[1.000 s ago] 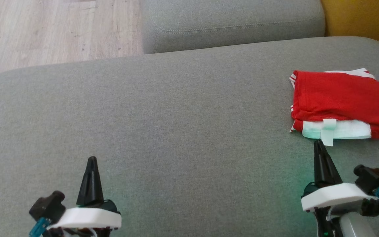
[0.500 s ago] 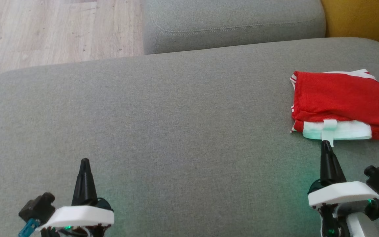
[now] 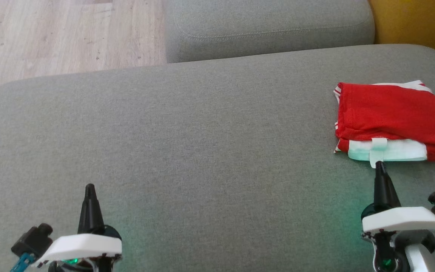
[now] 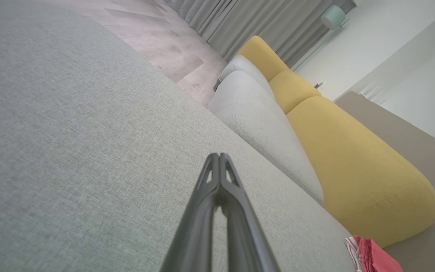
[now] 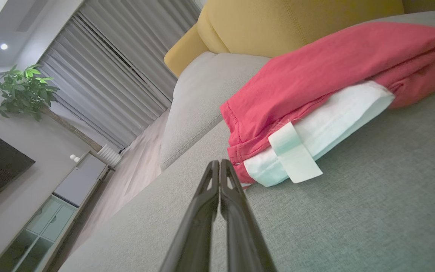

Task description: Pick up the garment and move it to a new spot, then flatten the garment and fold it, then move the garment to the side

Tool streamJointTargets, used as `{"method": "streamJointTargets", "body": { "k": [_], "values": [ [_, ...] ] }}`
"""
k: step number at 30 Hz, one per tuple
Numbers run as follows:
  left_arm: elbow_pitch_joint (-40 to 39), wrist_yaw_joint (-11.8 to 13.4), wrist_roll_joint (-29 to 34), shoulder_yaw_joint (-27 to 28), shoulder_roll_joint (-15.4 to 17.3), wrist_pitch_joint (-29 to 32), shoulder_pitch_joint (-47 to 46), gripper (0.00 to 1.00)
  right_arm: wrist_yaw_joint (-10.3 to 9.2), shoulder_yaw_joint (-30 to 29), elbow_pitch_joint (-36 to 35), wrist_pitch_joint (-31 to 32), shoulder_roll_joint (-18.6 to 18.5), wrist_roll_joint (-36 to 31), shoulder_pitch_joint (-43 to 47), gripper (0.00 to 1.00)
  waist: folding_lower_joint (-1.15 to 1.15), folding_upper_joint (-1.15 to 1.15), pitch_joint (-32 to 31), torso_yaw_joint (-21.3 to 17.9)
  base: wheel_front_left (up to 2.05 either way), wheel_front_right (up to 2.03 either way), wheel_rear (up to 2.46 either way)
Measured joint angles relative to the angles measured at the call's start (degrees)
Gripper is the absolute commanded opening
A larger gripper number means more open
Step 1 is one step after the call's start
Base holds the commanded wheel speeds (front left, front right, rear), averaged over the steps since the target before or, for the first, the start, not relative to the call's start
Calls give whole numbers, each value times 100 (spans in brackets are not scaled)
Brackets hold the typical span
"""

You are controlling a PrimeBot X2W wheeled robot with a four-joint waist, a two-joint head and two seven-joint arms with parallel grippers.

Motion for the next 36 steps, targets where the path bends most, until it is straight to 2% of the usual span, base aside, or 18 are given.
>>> {"method": "streamJointTargets", "body": {
  "k": [36],
  "values": [
    [-31, -48, -2007, 367, -3, 610, -107, 0, 0, -296, -136, 592, 2, 2283, -12, 0, 0, 0, -43, 41, 0, 0, 0]
  ]
}}
